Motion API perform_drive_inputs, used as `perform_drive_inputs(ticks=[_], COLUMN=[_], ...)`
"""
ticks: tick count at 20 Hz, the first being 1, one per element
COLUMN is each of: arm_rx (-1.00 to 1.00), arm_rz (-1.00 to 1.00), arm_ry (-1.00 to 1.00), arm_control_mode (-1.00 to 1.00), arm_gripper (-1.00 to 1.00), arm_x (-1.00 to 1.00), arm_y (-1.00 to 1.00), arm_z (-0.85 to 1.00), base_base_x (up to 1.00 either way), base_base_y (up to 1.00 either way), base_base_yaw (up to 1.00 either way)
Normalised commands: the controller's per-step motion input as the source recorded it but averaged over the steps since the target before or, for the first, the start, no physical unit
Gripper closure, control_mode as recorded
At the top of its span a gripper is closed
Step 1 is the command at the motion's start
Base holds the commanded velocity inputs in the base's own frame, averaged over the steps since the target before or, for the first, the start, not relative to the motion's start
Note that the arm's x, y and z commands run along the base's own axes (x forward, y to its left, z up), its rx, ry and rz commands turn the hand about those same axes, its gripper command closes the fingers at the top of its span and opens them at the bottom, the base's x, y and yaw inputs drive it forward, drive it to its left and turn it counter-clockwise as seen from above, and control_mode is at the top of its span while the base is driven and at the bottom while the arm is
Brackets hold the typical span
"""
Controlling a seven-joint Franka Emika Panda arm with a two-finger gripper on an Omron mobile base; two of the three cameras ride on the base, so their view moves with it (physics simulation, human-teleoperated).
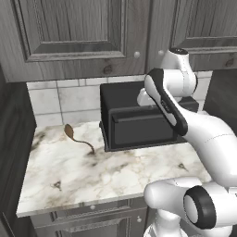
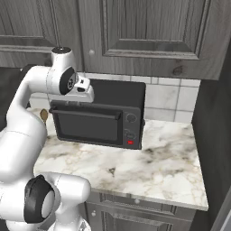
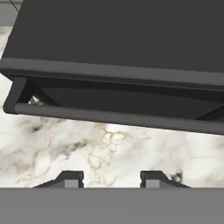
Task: Pick the sponge and dish brush from the cabinet and place them on the counter.
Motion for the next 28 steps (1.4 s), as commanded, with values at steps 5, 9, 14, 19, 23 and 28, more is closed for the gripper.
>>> perform_drive_inputs(ticks=[5, 9, 14, 19, 23, 28], arm_rx=[0.00, 0.00, 0.00, 0.00, 0.01, 0.05], arm_rz=[0.00, 0.00, 0.00, 0.00, 0.00, 0.00], arm_ry=[0.00, -0.16, -0.28, -0.19, -0.16, -0.14], arm_control_mode=[-1.00, -1.00, -1.00, -1.00, -1.00, -1.00], arm_gripper=[-1.00, -1.00, -1.00, -1.00, -1.00, -1.00], arm_x=[-0.01, -0.18, -0.25, -0.10, -0.25, -0.33], arm_y=[0.00, -0.01, 0.00, -0.02, -0.23, -0.27], arm_z=[0.00, -0.02, 0.01, 0.08, 0.16, 0.28], base_base_x=[0.00, 0.00, 0.00, 0.00, 0.00, 0.00], base_base_y=[0.00, 0.00, 0.00, 0.00, 0.00, 0.00], base_base_yaw=[0.00, 0.00, 0.00, 0.00, 0.00, 0.00])
